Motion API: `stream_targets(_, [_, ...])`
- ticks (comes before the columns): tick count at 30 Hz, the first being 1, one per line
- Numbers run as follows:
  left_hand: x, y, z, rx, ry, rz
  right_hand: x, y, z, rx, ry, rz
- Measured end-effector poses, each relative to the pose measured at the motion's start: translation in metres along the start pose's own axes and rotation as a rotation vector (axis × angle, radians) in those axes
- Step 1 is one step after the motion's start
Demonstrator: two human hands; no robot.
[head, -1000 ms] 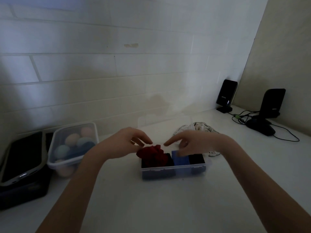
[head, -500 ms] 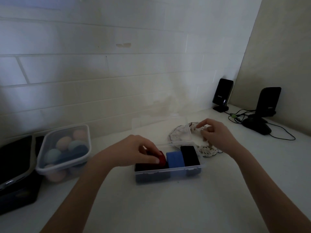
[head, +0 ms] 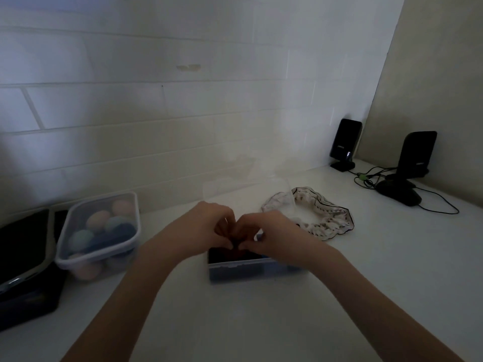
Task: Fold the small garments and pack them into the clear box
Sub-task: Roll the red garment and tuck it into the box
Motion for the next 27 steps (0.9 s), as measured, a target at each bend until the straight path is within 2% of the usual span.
stream_targets(5, [0.003, 0.004, 0.016, 0.282, -0.107, -0.118, 0.018, -0.003, 0.023, -0.364, -0.086, 0.083])
stream_targets(8, [0.004, 0.0, 0.02, 0.237, -0.103, -0.163, 0.02, -0.002, 0.021, -0.531, -0.025, 0.139])
stream_targets(12, [0.004, 0.001, 0.021, 0.182, -0.134, -0.191, 0.023, 0.002, 0.025, -0.445, -0.076, 0.186])
stream_targets(14, [0.004, 0.004, 0.02, 0.195, -0.157, -0.185, 0.023, 0.0, 0.024, -0.421, -0.172, 0.192])
stream_targets(16, [0.0, 0.006, 0.017, 0.161, -0.164, -0.166, 0.017, 0.002, 0.015, -0.22, -0.29, 0.229])
stream_targets(17, [-0.003, 0.006, 0.014, 0.125, -0.156, -0.162, 0.013, 0.003, 0.004, -0.075, -0.294, 0.257])
stream_targets(19, [-0.01, 0.004, 0.007, 0.045, -0.138, -0.161, 0.004, 0.01, -0.027, 0.092, -0.138, 0.285])
stream_targets(22, [-0.015, 0.004, -0.006, 0.038, -0.084, -0.114, -0.012, 0.028, -0.066, 0.002, 0.192, 0.304])
stream_targets(24, [-0.013, 0.01, -0.016, 0.09, -0.007, -0.059, -0.019, 0.036, -0.069, -0.153, 0.214, 0.349])
stream_targets(27, [-0.004, 0.028, -0.019, 0.114, 0.068, 0.016, -0.024, 0.042, -0.056, -0.488, 0.103, 0.414])
Point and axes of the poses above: each hand's wrist, its own x-axis towards the middle knuckle, its own z-axis out of the palm, y = z × x, the point moved 7 cm from there along x, towards the middle knuckle, and after that the axes turned 11 degrees about z, right-handed, at the moved point
